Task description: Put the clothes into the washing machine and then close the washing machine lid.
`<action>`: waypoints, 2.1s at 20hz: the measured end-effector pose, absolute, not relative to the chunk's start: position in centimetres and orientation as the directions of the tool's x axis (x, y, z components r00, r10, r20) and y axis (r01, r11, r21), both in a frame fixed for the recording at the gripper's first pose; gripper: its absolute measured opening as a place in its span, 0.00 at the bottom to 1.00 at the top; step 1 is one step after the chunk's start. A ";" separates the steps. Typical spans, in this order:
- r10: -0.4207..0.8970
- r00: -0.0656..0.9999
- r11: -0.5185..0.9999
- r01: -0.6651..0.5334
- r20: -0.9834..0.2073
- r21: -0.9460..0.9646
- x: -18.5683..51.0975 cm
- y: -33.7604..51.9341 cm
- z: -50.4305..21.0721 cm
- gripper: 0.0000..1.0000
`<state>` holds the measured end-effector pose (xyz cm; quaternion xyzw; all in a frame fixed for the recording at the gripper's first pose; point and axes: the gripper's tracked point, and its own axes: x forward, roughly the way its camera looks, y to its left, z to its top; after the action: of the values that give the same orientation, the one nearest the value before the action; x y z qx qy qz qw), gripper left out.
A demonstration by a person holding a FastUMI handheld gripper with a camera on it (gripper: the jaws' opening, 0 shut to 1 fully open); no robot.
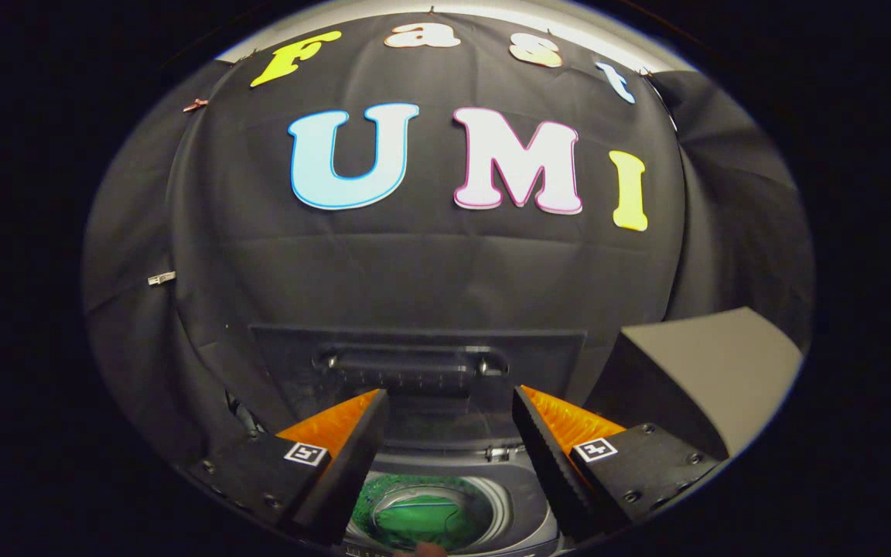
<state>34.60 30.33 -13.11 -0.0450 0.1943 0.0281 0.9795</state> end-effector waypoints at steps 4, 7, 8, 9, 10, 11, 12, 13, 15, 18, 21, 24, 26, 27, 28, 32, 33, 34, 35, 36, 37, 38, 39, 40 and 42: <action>0.043 0.922 0.994 -0.079 -0.385 -0.079 37.4 31.1 -10.6 0.99; 0.045 0.911 0.990 -0.096 -0.411 -0.104 39.4 32.0 -10.7 0.98; 0.045 0.905 0.990 -0.098 -0.423 -0.105 40.0 32.3 -11.2 0.98; 0.039 0.898 0.990 -0.096 -0.437 -0.107 40.5 32.5 -11.7 0.98; 0.040 0.891 0.990 -0.097 -0.453 -0.103 40.9 32.7 -12.2 0.98; 0.046 0.886 0.990 -0.100 -0.461 -0.095 41.5 33.3 -12.7 0.98; 0.056 0.883 0.991 -0.108 -0.467 -0.085 42.1 33.8 -13.2 0.99; 0.068 0.879 0.990 -0.118 -0.473 -0.076 42.8 34.5 -13.7 0.99; 0.082 0.872 0.988 -0.133 -0.482 -0.073 43.6 35.5 -14.3 0.99; 0.086 0.859 0.987 -0.142 -0.505 -0.073 44.9 36.4 -15.8 0.99; 0.113 0.864 0.992 -0.121 -0.491 0.015 45.1 36.3 -16.4 0.98; 0.142 0.869 0.989 -0.148 -0.473 0.025 44.9 36.6 -16.1 0.99; 0.146 0.879 0.988 -0.150 -0.453 0.028 44.7 36.6 -16.1 0.99; 0.151 0.884 0.987 -0.155 -0.443 0.027 44.6 36.6 -16.0 1.00; 0.156 0.888 0.987 -0.161 -0.433 0.027 44.5 36.6 -15.9 1.00; 0.166 0.896 0.985 -0.170 -0.413 0.028 44.0 36.6 -15.5 1.00; 0.166 0.898 0.985 -0.170 -0.407 0.026 43.9 36.6 -15.4 1.00; 0.166 0.901 0.985 -0.171 -0.401 0.024 43.9 36.6 -15.3 1.00; 0.168 0.903 0.985 -0.173 -0.396 0.023 44.2 36.5 -15.6 1.00; 0.170 0.905 0.984 -0.176 -0.390 0.022 44.1 36.6 -15.5 1.00; 0.173 0.906 0.984 -0.180 -0.385 0.019 44.2 36.6 -15.6 1.00; 0.176 0.909 0.983 -0.182 -0.379 0.018 44.2 36.5 -15.6 1.00; 0.179 0.911 0.983 -0.185 -0.372 0.020 44.2 36.6 -15.5 1.00; 0.184 0.911 0.982 -0.189 -0.368 0.020 44.2 36.7 -15.5 1.00; 0.191 0.910 0.980 -0.196 -0.368 0.024 44.1 36.7 -15.5 1.00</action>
<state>44.14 36.70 -15.47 -0.0065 0.1879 0.0990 0.9772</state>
